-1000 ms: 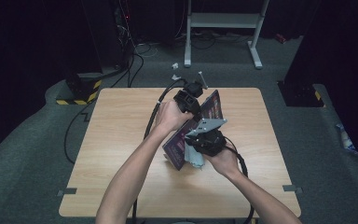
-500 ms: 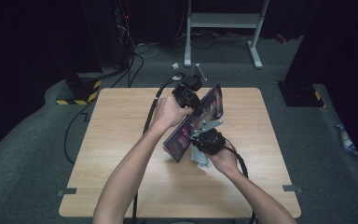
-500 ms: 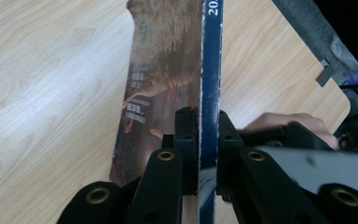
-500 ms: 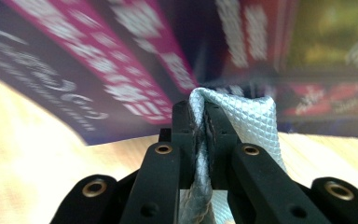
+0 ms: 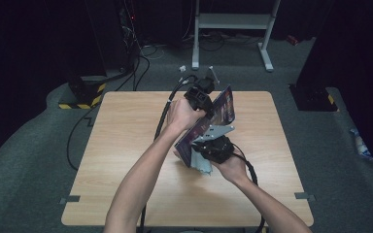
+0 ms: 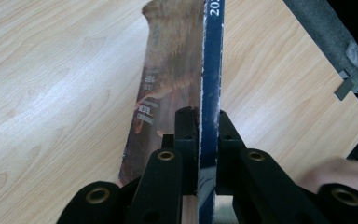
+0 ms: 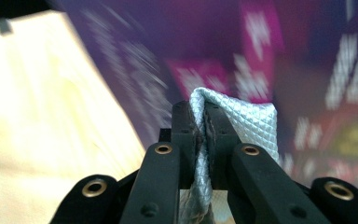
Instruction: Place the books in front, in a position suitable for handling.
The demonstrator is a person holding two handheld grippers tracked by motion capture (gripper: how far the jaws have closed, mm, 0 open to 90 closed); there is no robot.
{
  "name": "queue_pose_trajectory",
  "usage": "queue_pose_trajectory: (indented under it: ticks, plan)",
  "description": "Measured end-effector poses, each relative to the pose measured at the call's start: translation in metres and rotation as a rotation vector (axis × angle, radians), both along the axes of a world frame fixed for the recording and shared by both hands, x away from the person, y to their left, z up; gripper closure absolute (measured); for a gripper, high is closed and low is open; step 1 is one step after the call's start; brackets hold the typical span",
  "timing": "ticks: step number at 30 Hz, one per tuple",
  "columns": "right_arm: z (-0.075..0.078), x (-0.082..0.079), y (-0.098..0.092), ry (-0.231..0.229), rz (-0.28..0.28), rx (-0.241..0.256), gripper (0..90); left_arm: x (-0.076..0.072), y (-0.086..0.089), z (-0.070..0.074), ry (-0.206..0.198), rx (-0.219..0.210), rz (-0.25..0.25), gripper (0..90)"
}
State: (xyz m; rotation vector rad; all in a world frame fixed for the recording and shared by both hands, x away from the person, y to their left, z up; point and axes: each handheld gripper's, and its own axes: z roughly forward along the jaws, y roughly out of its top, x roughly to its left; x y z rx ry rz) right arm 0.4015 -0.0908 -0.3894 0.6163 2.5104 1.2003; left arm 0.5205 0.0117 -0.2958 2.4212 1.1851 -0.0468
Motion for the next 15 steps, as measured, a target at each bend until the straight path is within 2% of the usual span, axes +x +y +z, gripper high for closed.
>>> queue_pose_trajectory:
  ticks: [3,6,9,15]
  plan:
    - [0.010,-0.009,0.006,-0.022,0.035,0.012,84.2,0.002,0.000,-0.001,0.006,0.001,0.002,83.2]
    - [0.010,-0.011,0.010,-0.033,0.055,0.004,84.2,0.001,0.000,-0.001,0.008,-0.005,0.003,83.2]
    - [0.002,-0.009,0.011,-0.017,0.051,-0.004,84.2,0.000,0.001,0.000,0.000,-0.010,0.002,83.0]
    - [-0.024,0.003,0.006,0.018,0.011,-0.073,84.2,-0.001,0.003,0.003,0.000,-0.006,0.004,83.1]
